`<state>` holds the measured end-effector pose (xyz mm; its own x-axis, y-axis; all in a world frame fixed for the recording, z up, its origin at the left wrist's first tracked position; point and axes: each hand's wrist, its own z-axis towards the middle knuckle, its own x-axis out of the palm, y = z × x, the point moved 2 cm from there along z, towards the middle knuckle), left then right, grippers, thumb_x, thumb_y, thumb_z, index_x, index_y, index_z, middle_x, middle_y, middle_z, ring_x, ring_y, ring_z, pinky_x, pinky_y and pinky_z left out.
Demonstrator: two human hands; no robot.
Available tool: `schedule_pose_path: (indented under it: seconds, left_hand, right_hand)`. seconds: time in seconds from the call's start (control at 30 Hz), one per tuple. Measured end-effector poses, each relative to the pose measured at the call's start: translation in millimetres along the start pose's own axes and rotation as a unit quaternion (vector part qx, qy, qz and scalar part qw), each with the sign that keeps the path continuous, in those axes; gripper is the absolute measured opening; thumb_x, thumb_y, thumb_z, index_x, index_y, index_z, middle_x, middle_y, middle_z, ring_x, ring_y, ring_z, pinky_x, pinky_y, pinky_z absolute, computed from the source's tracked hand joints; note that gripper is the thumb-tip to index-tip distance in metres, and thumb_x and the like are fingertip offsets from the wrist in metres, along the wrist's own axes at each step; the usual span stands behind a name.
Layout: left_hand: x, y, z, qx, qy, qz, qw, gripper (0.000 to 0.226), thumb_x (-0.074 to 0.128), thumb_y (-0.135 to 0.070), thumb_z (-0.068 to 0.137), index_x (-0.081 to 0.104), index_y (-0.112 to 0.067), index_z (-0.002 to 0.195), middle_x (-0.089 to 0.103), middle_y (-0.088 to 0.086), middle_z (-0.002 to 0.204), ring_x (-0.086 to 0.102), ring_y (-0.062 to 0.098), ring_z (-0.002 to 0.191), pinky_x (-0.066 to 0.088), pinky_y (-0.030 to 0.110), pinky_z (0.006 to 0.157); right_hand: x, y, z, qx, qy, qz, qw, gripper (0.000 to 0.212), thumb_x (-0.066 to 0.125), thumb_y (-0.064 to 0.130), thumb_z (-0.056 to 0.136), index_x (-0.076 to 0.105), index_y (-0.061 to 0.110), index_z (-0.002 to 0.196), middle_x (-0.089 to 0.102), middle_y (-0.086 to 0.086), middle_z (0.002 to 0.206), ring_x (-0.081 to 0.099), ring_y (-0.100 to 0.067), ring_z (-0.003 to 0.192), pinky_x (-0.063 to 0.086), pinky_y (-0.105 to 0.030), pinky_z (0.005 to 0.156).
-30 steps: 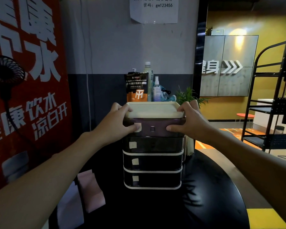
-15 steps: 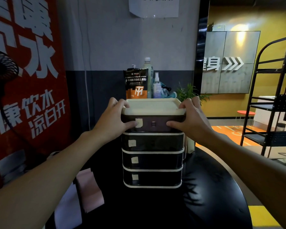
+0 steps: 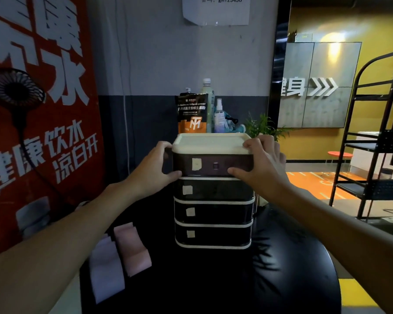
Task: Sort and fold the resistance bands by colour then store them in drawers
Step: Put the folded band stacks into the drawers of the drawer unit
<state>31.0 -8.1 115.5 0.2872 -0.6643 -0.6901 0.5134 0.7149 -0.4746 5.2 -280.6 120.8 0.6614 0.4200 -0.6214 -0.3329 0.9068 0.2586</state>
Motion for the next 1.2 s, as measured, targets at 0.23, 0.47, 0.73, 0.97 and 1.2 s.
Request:
schedule_pose_path:
  seconds: [0.23, 0.47, 0.73, 0.97, 1.2]
  left_hand:
    - [-21, 49, -48, -0.047, 0.104, 0.053, 0.992, 0.015, 0.074, -0.032, 0.087, 0.065, -0.027, 0.097, 0.067, -0.005, 0.103, 0.063, 0.008, 0.099, 0.052, 0.037, 0.095]
    - [-33, 101, -88, -0.108, 0.170, 0.072, 0.977, 0.011, 0.074, -0.030, 0.089, 0.068, -0.022, 0.095, 0.068, -0.004, 0.101, 0.065, 0.012, 0.099, 0.054, 0.034, 0.091]
    - [-16, 139, -85, -0.123, 0.215, 0.104, 0.963, 0.027, 0.070, -0.030, 0.091, 0.064, -0.015, 0.112, 0.063, -0.004, 0.113, 0.057, 0.010, 0.108, 0.047, 0.027, 0.098]
    - [10, 169, -75, -0.177, 0.282, 0.155, 0.930, 0.060, 0.073, -0.041, 0.088, 0.048, -0.017, 0.138, 0.051, -0.001, 0.135, 0.051, 0.016, 0.120, 0.045, 0.030, 0.101]
    - [20, 184, -69, -0.242, 0.298, 0.136, 0.913, 0.078, 0.075, -0.042, 0.086, 0.041, -0.009, 0.147, 0.045, 0.004, 0.149, 0.045, 0.019, 0.134, 0.038, 0.026, 0.107]
  right_hand:
    - [28, 49, -57, -0.079, 0.061, 0.084, 0.991, 0.042, 0.073, 0.039, 0.081, 0.053, 0.022, 0.114, 0.039, 0.009, 0.110, 0.041, -0.019, 0.111, 0.036, -0.038, 0.092]
    - [102, 107, -129, -0.082, 0.232, 0.185, 0.952, 0.037, 0.065, 0.037, 0.090, 0.052, 0.023, 0.123, 0.048, 0.007, 0.121, 0.046, -0.010, 0.111, 0.044, -0.036, 0.100]
    - [161, 129, -165, -0.113, 0.339, 0.174, 0.917, 0.063, 0.049, 0.043, 0.096, 0.023, 0.027, 0.151, 0.016, 0.013, 0.159, 0.010, -0.007, 0.145, 0.021, -0.039, 0.120]
    - [171, 129, -170, -0.134, 0.379, 0.132, 0.906, 0.063, 0.041, 0.047, 0.098, 0.015, 0.031, 0.153, 0.016, 0.016, 0.158, 0.007, -0.005, 0.144, 0.010, -0.027, 0.111]
    - [171, 128, -170, -0.145, 0.376, 0.146, 0.903, 0.061, 0.041, 0.049, 0.098, 0.017, 0.033, 0.152, 0.014, 0.023, 0.156, 0.008, 0.000, 0.142, 0.009, -0.022, 0.107]
